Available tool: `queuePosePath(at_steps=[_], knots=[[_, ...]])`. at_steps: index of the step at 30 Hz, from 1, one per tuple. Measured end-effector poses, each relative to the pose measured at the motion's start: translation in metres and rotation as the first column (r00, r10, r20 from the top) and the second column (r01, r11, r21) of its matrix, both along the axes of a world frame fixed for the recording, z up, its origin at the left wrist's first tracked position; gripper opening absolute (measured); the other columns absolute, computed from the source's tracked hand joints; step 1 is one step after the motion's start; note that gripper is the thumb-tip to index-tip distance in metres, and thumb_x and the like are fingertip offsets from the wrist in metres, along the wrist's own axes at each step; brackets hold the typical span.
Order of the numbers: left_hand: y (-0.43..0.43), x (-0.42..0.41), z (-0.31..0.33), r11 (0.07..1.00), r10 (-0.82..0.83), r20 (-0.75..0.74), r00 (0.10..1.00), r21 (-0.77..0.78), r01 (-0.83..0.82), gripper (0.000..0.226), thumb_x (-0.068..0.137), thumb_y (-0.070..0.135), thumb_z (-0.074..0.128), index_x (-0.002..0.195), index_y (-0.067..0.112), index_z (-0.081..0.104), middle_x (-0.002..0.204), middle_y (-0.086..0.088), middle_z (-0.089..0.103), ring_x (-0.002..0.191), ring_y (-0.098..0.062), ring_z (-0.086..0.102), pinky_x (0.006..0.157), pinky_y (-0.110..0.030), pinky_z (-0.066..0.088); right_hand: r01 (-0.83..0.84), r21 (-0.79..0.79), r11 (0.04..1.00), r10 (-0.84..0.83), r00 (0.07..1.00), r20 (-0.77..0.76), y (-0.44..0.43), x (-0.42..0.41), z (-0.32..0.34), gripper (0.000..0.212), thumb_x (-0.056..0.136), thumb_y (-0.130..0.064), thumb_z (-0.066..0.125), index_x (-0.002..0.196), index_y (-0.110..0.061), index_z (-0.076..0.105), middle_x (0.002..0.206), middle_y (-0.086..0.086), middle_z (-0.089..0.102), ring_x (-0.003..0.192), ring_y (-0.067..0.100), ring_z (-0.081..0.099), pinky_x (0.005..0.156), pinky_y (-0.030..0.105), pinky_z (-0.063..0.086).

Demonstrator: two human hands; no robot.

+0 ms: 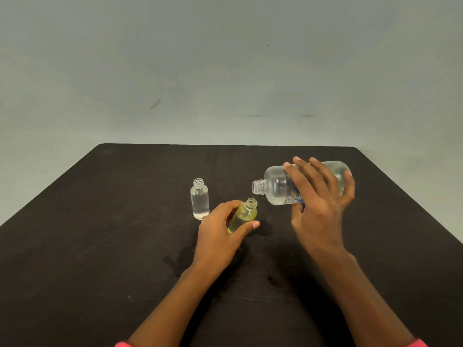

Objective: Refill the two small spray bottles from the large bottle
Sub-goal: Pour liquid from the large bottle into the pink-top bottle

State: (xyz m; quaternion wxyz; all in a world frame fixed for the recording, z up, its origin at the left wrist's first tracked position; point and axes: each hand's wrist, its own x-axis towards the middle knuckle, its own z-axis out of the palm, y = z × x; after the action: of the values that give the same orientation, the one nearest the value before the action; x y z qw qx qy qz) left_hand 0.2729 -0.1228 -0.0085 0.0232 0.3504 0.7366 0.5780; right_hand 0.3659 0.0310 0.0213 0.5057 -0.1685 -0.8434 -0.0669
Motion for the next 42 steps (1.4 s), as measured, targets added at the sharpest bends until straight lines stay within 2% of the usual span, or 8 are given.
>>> queuePosePath(at_steps=[3,8,17,34,42], knots=[[0.0007,-0.0007,-0.001,1.0,0.0,0.006,1.0,0.0,0.0,0.03,0.072,0.029,0.079,0.1,0.031,0.066,0.094,0.013,0.069,0.091,-0.001,0.063,0.084,-0.026,0.052,0.001,0.001,1.0,-0.001,1.0,-0.003,0.0002,-0.0001,0.0,0.082,0.061,0.014,0.07,0.13,-0.025,0.05,0.134,-0.002,0.056,0.13,0.02,0.044,0.112,0.056,0.012],[0.0007,-0.0007,-0.0006,1.0,0.004,0.002,1.0,-0.008,-0.004,0.03,0.072,0.029,0.08,0.097,0.035,0.064,0.094,0.015,0.068,0.091,0.0,0.062,0.083,-0.021,0.05,0.005,0.006,1.0,-0.005,1.0,-0.011,0.0002,-0.0008,0.0001,0.082,0.061,0.013,0.071,0.13,-0.025,0.049,0.134,-0.003,0.056,0.13,0.02,0.044,0.112,0.055,0.011],[0.0004,-0.0017,-0.0019,1.0,0.005,0.003,1.0,-0.007,-0.005,0.031,0.072,0.03,0.079,0.099,0.034,0.064,0.095,0.014,0.068,0.091,-0.001,0.063,0.084,-0.026,0.052,0.005,0.004,1.0,-0.005,1.0,-0.005,0.0006,-0.0002,0.0002,0.081,0.061,0.013,0.071,0.129,-0.025,0.05,0.134,-0.002,0.056,0.13,0.02,0.044,0.112,0.056,0.012],[0.0006,-0.0011,-0.0012,1.0,0.001,0.012,1.0,0.004,-0.001,0.031,0.072,0.028,0.08,0.097,0.035,0.064,0.094,0.014,0.068,0.09,0.0,0.063,0.083,-0.023,0.051,-0.001,0.004,1.0,0.001,1.0,0.001,0.0009,-0.0002,0.0,0.082,0.061,0.013,0.071,0.13,-0.025,0.048,0.135,-0.002,0.055,0.131,0.02,0.043,0.112,0.055,0.011],[0.0,-0.0006,0.0007,1.0,0.008,-0.02,1.0,-0.007,-0.008,0.032,0.073,0.03,0.079,0.095,0.042,0.061,0.094,0.015,0.068,0.091,0.001,0.062,0.083,-0.022,0.051,0.001,0.003,1.0,-0.001,1.0,-0.001,0.0009,-0.0007,0.0003,0.081,0.062,0.013,0.07,0.13,-0.025,0.049,0.135,-0.003,0.055,0.13,0.02,0.044,0.112,0.056,0.011]])
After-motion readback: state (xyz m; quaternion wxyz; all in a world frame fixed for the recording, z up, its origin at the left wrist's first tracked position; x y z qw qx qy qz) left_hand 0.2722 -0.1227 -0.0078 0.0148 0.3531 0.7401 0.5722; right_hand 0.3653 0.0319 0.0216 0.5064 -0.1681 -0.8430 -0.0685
